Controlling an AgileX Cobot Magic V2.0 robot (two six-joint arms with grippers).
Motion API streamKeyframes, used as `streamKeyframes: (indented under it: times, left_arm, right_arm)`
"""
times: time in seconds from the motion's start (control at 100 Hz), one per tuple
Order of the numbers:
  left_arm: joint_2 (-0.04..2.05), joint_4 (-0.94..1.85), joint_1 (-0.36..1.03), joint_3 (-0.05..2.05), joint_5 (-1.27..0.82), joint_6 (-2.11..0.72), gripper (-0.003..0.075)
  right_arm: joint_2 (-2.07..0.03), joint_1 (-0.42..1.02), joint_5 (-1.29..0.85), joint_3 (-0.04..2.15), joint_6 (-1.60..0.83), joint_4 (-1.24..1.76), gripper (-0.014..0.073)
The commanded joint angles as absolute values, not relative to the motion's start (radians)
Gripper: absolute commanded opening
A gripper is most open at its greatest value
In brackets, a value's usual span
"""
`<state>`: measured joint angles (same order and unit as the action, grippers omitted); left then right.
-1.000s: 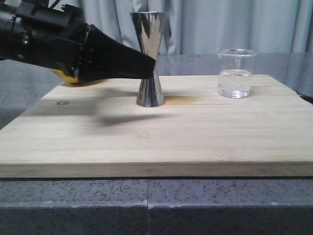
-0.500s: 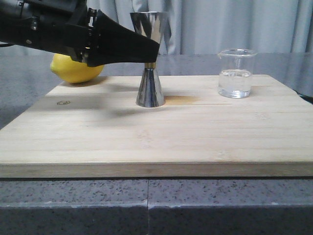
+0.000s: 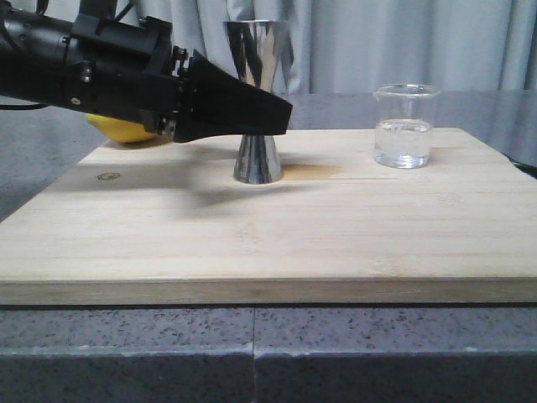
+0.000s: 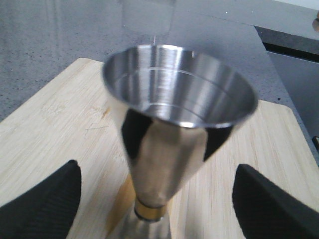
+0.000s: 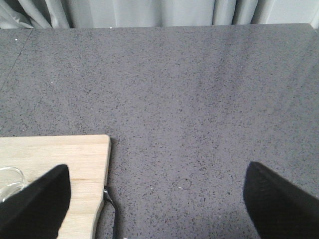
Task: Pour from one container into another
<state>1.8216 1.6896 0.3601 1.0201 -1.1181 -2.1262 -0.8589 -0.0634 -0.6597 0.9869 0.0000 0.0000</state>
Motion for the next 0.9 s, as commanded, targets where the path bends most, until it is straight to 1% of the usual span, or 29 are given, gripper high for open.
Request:
streamKeyframes:
  times: [0.0,0.15,0.21,0.47,0.89]
  left_arm:
    - [1.779,1.758,0.368,1.047,-1.174,-2.132,0.0565]
    - [1.779,1.774,0.368,1.047,-1.174,-2.132,0.0564]
    - [1.779,1.784,0.368,1.047,-1.174,-2.132,0.055]
    - [1.779,1.784,0.368,1.047,-1.174,-2.132,0.0431]
    - [1.779,1.784,0.368,1.047,-1.174,-2.132,0.0311]
  right_arm:
    - [-0.857,-0.062,-0.583,1.011,-0.007,-0.007,0.0648]
    - [-0.857,-0.062,-0.583,1.011,-0.007,-0.007,0.0648]
    - [-0.857,-0.062,-0.583,1.011,-0.007,-0.007,0.0648]
    - [-0.857,-0.062,-0.575,1.011,-0.007,-0.007,0.0648]
    - [-0.857,-0.062,-0.573,1.011,-0.007,-0.007,0.0648]
